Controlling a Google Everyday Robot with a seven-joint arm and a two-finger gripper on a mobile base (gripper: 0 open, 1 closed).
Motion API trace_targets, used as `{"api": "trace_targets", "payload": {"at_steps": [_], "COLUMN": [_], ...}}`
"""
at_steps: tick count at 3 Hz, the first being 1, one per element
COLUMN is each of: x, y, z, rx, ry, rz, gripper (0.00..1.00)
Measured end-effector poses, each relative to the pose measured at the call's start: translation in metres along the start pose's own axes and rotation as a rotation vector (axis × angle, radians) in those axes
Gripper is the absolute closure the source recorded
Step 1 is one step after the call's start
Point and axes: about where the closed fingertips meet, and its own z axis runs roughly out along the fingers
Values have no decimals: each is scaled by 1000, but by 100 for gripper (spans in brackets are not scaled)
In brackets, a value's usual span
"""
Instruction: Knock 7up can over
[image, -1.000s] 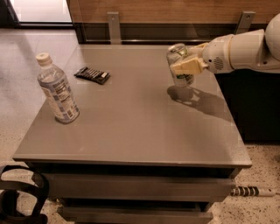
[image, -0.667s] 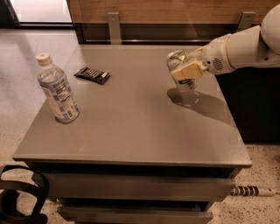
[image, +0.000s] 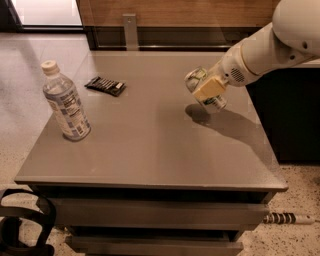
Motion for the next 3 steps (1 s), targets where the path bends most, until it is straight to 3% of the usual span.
{"api": "trace_targets", "payload": {"at_steps": [1,3], "x": [-2,14], "y": [8,11], "z": [20,66], "rx": [-38,-114], "ry": [80,125], "rz": [-47,-38], "gripper": [100,100]}}
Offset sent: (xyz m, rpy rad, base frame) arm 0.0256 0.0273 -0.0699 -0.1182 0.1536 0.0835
